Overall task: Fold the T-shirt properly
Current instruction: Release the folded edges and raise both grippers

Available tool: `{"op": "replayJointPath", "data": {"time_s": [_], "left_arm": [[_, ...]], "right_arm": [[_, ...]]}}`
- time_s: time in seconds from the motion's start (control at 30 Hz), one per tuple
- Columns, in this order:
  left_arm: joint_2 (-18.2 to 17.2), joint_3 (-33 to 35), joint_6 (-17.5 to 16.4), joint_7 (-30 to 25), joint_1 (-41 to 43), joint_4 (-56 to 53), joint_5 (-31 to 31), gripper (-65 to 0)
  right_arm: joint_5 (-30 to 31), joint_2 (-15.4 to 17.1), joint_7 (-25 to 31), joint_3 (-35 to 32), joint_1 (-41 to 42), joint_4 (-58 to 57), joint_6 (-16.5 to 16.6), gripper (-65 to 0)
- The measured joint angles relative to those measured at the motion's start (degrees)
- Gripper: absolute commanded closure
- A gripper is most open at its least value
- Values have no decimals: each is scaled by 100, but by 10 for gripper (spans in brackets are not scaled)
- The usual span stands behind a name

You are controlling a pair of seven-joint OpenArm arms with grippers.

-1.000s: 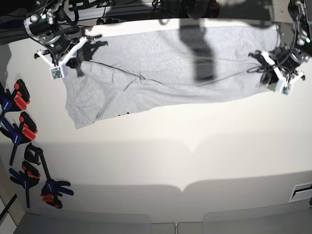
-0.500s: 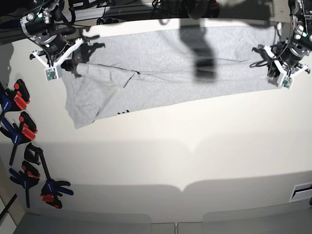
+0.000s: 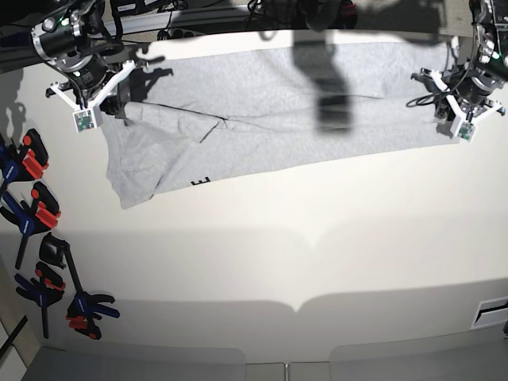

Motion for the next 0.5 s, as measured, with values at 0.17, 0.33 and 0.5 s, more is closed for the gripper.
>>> {"op": "replayJointPath", "data": {"time_s": [0.17,0.33,0.5], "left_arm": [[2,0,-2,0,243,0,0,-197],[2,0,-2,-26,476,0,0,-197],[2,0,0,-46,455,0,-2,-197]], "right_arm": [[0,-2,-232,0,0,0,0,-44],[-2,0,-203,0,2,0,0,-281],[4,0,-138,0,0,0,0,-291]]}}
